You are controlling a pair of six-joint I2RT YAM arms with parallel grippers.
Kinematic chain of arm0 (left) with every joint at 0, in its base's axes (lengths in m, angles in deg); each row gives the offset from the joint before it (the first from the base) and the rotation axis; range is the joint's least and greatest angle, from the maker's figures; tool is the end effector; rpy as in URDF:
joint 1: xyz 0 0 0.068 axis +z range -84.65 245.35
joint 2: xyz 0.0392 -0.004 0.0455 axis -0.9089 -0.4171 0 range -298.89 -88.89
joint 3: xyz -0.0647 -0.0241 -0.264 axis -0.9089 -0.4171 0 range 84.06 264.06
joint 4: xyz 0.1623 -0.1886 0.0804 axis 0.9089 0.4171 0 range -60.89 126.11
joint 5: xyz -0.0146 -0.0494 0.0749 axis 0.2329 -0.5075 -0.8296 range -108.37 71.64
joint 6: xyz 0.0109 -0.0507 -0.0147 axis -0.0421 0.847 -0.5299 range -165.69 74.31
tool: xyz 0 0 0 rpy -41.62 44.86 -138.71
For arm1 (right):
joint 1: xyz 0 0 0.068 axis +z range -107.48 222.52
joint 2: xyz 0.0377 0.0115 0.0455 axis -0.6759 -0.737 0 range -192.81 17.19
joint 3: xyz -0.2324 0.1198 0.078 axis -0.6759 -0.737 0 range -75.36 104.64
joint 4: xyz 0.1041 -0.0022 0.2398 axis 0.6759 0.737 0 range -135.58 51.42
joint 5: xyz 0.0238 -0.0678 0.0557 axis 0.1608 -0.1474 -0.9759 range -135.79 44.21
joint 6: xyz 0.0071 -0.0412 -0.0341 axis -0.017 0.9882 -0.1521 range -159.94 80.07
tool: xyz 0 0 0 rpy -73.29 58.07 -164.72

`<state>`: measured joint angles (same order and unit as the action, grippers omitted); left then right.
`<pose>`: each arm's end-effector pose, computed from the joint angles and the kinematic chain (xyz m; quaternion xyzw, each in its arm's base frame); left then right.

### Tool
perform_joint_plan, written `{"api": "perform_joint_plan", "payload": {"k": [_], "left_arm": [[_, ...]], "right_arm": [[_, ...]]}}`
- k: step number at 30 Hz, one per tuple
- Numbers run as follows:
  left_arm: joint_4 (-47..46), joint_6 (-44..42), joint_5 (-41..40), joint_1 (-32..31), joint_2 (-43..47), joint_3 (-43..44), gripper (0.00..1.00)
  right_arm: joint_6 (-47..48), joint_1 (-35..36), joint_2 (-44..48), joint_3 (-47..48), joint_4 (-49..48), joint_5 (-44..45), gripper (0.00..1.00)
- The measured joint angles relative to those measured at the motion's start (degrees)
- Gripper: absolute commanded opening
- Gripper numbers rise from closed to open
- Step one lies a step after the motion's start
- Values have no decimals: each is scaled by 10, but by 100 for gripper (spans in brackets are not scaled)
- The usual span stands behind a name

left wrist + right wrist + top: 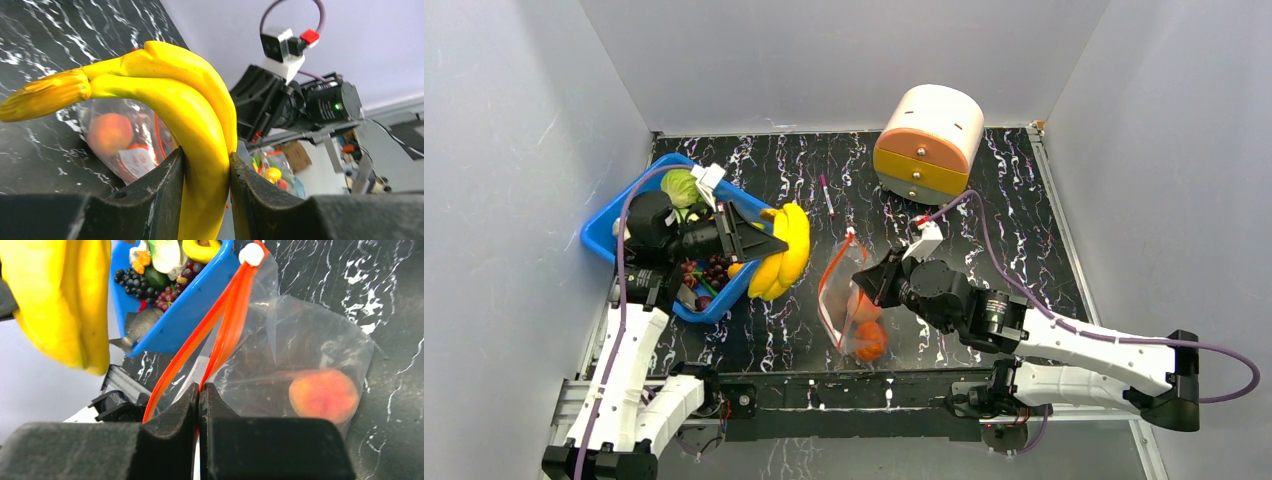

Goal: Place the food in the zip-top bag and seal the zipper
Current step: Place the fake fruit in the zipper food storage bag.

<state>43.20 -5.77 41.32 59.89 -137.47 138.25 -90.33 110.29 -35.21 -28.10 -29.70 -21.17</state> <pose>0.1705 -0.0471 0.3816 0.1157 0.7238 -0.5662 0.3771 0.0923 0.1865 0.3224 -0.0022 0.8142 0.3844 0.4351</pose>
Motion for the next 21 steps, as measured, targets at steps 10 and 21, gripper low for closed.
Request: {"api": "perform_joint_plan", "payload": {"k": [10,21], "left_arm": [[-49,31,85,-65,20,-27,12],[-179,148,128,-82,35,-67,13]], "right_arm": [[148,0,-5,44,-14,60,0],[217,0,-2,44,-51,29,0]]}}
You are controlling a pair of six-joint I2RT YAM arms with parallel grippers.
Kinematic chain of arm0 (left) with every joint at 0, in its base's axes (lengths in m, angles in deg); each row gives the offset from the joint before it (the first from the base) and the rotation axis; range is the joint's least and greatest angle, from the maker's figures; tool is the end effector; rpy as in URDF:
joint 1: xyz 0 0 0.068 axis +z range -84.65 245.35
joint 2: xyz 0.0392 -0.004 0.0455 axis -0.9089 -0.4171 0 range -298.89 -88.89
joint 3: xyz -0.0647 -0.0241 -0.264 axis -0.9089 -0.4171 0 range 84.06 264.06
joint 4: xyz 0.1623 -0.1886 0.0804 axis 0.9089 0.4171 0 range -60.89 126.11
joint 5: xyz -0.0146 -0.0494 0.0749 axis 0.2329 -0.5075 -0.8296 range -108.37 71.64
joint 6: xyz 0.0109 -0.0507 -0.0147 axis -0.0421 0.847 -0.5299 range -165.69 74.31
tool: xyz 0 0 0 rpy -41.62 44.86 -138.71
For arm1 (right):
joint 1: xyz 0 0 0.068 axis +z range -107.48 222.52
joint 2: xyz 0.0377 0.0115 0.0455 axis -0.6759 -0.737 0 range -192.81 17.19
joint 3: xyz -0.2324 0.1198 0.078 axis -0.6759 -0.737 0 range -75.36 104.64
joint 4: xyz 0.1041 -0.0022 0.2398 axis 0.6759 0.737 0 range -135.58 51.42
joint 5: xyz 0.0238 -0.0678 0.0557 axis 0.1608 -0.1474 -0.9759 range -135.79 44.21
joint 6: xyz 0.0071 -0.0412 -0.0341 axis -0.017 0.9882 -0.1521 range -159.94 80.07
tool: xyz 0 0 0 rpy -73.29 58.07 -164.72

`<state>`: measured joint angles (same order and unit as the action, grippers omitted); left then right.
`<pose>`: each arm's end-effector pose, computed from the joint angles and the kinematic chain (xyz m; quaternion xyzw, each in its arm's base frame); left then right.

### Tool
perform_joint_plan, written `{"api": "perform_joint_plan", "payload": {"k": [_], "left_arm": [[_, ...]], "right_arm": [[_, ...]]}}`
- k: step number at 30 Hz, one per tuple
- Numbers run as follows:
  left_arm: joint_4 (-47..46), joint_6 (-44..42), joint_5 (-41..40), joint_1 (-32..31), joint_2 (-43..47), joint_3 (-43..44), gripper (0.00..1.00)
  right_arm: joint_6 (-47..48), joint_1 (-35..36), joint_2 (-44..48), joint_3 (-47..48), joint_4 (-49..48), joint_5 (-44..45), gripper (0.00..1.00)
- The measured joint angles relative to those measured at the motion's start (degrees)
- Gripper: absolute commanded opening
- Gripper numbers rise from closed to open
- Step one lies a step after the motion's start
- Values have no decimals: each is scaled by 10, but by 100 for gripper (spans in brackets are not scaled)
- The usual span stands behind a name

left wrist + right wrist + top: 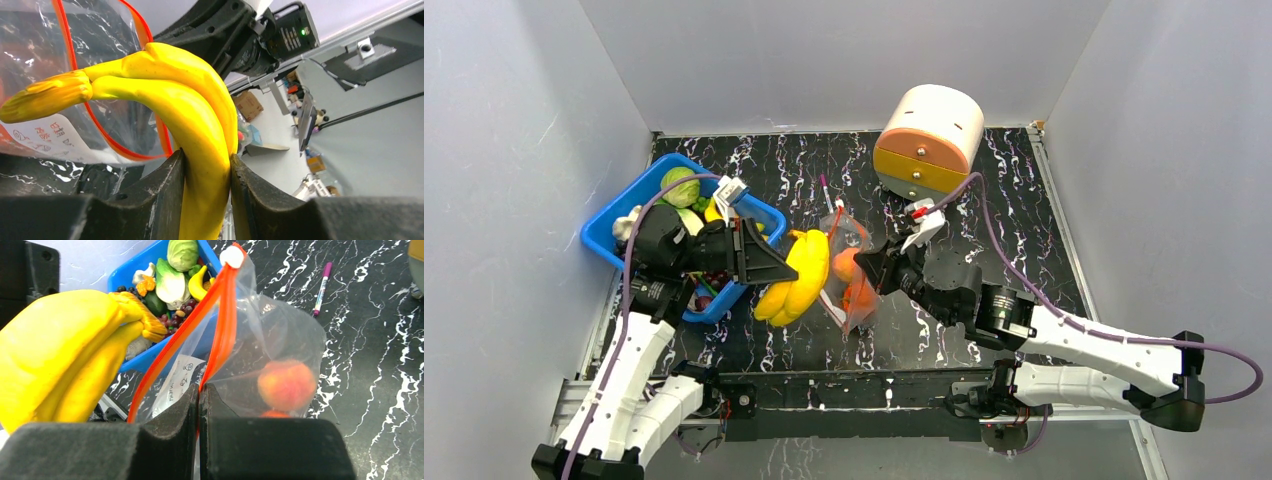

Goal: Place the food in the zip-top bag and seal the zipper
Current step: Place the fake fruit in the zipper food storage bag.

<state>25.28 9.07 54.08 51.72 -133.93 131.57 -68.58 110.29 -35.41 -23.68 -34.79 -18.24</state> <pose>0.1473 -0.0706 0.3801 0.2231 0.6586 -0.6638 0.2755 0.0943 0.1872 0.3579 -0.1105 0.7601 0.3341 0.5463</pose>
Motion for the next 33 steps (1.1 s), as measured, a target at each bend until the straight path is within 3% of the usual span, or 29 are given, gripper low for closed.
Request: {"api": "perform_joint_plan", "payload": {"k": [4,10,13,20,27,33], "left_arm": [[-27,54,-10,0,-17,-4,14],[-197,245,-43,-9,-19,-74,13],[-237,308,-64,-16,-18,-89,13],[-289,392,-99,-32,2,-94,13],[-370,496,-123,-38,17,-169,13],[-398,534,-143,-38,16,-204,13]], "right_arm": [[-21,0,-13,0,-6,-7,0],[-64,0,-54,-10,-21,-14,0],[-78,0,-68,-10,-22,-15,0],[-92,0,-54,-27,-58,-11,0],[-105,0,-51,-28,-91,-15,0],[-116,0,-55,-28,-113,-25,0]]}}
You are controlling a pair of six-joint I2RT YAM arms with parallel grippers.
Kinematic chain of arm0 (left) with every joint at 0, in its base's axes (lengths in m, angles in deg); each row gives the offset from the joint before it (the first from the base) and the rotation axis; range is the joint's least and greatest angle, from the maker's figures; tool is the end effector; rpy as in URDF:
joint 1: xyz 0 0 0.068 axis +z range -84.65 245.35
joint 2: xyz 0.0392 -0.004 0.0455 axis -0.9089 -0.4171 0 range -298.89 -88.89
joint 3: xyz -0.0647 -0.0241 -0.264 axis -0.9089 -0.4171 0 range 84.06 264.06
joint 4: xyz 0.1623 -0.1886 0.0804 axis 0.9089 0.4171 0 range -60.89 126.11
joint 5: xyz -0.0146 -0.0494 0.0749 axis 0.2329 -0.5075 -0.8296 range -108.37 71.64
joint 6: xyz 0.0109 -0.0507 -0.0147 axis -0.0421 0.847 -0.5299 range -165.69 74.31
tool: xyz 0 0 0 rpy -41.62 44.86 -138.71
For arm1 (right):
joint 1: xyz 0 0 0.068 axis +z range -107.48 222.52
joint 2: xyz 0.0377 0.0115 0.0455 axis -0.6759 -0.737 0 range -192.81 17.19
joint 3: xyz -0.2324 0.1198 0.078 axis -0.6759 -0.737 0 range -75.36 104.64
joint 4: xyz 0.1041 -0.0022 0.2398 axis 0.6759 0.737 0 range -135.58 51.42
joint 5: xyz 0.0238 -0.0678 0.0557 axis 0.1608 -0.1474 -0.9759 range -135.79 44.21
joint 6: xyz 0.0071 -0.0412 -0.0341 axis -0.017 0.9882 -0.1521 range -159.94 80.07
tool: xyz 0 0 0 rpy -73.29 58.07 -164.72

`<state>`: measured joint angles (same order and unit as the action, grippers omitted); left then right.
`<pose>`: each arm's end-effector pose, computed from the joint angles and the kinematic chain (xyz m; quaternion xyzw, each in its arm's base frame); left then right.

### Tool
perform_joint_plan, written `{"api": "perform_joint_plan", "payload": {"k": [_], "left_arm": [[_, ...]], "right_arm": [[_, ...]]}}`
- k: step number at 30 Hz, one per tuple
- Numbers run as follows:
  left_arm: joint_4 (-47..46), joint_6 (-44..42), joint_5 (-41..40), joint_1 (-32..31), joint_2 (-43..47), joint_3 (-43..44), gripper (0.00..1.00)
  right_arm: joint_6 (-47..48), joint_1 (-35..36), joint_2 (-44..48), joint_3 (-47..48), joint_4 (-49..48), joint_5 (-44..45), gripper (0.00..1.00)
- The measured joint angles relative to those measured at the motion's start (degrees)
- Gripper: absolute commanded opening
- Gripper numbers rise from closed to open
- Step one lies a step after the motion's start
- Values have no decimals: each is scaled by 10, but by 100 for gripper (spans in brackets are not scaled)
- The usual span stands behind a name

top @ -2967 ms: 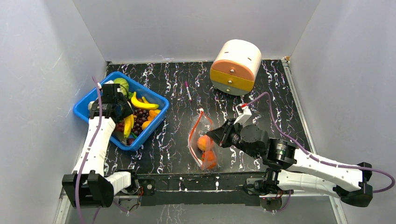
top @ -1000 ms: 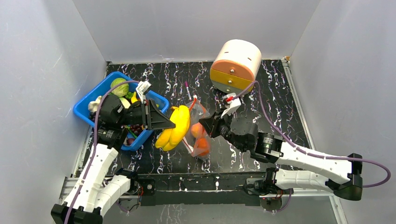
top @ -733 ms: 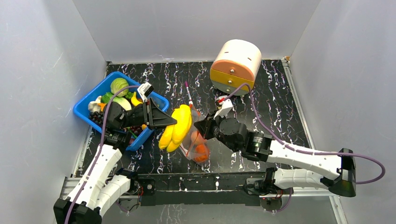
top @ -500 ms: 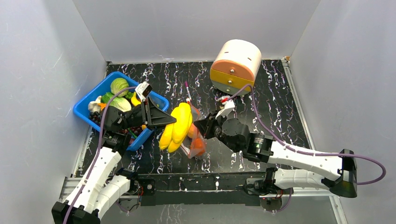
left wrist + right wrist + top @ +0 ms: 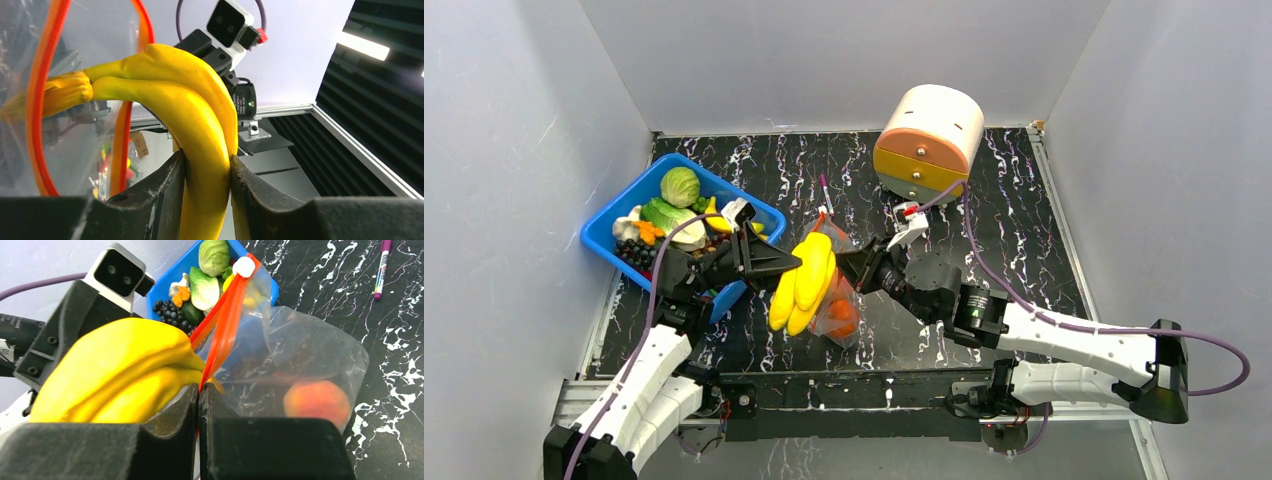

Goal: Place the food in the zip-top bag and seal the zipper
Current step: Place the fake fruit in the zipper food storage bag.

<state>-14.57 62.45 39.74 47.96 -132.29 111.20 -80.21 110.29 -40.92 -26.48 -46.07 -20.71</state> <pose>0.1461 -0.0774 0.3266 -0.0316 0.6143 -0.7796 0.1176 0.1036 0.2136 0.3415 -0.0387 0.7531 0.4176 0.5068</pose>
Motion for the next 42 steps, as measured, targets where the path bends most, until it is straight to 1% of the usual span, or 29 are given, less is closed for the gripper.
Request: {"api": "perform_joint_plan", "payload": {"k": [4,7,13,17,21,26,34,42], "left_arm": [[2,-3,-7,0,0,-22,12],[43,-53,-10,0,0,-19,12],[217,-172,-21,0,-12,28,12],[359,-274,-48,0,-33,82,12],[466,-362,-85,0,-53,128,12],[560,-449,-104,0,-69,176,12],[642,-570,-148,-1,-87,209,11],[684,-628,-183,-2,-121,241,11]], "right_arm": [[-4,0,-6,0,-5,-5,0],[-2,-4,-7,0,2,-5,0],[8,-11,-7,-13,7,-8,0],[18,-11,-7,-32,2,-26,0],[23,-11,-7,-36,-4,-50,0],[27,-9,-6,-36,-16,-73,0],[27,-5,-4,-36,-41,-106,0],[26,-5,-19,-36,-46,-149,0]]}}
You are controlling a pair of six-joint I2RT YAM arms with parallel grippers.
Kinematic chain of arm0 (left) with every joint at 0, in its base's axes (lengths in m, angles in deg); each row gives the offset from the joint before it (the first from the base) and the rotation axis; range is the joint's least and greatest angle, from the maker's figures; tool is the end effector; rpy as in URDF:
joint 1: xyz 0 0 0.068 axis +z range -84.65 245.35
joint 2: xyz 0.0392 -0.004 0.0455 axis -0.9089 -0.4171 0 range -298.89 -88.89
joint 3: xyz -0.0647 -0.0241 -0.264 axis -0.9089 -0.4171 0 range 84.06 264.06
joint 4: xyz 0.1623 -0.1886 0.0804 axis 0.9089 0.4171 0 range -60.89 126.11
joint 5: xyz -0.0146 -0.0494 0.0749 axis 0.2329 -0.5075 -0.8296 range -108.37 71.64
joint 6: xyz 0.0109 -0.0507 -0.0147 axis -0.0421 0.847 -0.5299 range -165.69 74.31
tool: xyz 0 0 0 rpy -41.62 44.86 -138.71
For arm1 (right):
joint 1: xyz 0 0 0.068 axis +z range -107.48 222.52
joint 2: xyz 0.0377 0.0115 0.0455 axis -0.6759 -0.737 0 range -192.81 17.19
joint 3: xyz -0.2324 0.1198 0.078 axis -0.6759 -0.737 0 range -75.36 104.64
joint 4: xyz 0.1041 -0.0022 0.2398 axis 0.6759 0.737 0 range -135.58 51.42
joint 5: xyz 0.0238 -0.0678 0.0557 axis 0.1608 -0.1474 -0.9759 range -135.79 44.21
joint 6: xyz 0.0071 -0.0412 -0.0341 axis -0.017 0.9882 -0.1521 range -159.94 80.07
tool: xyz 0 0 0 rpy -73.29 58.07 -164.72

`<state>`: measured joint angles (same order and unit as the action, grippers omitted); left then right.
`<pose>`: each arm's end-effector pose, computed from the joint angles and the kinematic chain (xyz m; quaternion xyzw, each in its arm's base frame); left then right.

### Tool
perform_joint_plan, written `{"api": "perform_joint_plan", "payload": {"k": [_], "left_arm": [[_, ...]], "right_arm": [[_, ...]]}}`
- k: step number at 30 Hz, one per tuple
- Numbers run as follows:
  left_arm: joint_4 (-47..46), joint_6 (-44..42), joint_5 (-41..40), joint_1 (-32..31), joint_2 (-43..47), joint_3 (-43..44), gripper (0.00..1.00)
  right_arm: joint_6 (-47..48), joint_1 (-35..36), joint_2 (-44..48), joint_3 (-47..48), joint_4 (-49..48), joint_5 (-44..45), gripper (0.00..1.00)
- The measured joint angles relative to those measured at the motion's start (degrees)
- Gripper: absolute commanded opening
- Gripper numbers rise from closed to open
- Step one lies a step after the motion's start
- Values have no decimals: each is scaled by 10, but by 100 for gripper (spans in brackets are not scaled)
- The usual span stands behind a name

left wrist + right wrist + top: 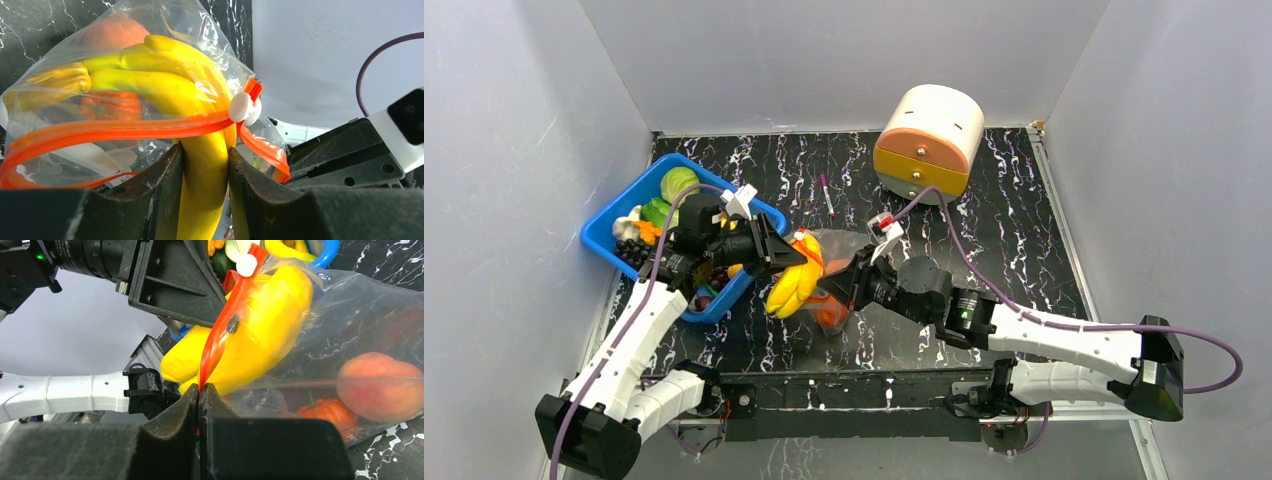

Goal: Place the food in the zip-top bag and seal the zipper
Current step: Place the fake fruit in the zipper food storage bag.

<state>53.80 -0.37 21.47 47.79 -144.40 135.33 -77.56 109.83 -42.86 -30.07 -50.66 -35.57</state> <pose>0.1914 -0.0844 0.3238 -0.0262 0.8277 -0.4995 0.2545 0.1015 0.2263 0.3196 -0.1394 0.7505 0.4680 0.4454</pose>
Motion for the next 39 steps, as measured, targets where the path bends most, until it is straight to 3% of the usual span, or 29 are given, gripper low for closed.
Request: {"api": "perform_joint_plan", "payload": {"k": [6,9,13,17,26,39], "left_arm": [[5,4,-8,-1,-11,10,16],[-43,50,1,-1,1,-9,16],[-60,87,-5,-1,16,-27,29],[-28,83,-34,-1,17,-19,33],[8,60,-64,-1,17,0,74],[109,-27,-76,-1,21,128,72]], "right_arm": [[-4,0,-31,12,-8,-15,0],[-8,0,-43,14,-10,-19,0],[-14,1,-45,14,-12,-18,0],[-15,1,-45,14,-12,-18,0],[-34,1,-29,14,-17,-11,0],[-45,1,39,14,41,63,0]]}}
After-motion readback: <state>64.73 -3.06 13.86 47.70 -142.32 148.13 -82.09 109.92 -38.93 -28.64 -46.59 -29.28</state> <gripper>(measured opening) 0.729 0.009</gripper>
